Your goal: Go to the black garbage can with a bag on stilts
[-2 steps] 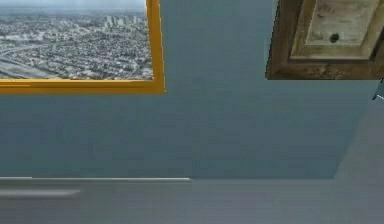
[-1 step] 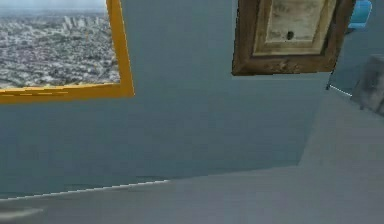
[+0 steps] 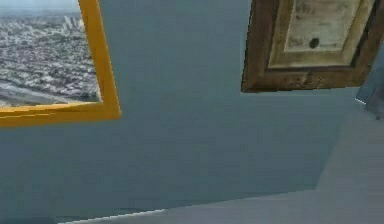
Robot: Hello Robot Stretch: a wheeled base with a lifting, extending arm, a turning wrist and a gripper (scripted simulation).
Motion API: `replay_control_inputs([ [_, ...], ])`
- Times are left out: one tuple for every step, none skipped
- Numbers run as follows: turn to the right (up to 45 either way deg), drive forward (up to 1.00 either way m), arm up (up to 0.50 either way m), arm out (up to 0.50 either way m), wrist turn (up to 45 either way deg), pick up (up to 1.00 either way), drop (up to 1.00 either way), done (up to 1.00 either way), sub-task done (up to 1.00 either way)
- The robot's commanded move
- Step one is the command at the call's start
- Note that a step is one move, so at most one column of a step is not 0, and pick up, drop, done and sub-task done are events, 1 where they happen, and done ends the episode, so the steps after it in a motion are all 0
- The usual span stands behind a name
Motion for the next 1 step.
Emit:
replay_control_inputs([
  [-12.0, 0.00, 0.00, 0.00, 0.0, 0.00, 0.00, 0.00, 0.00],
])
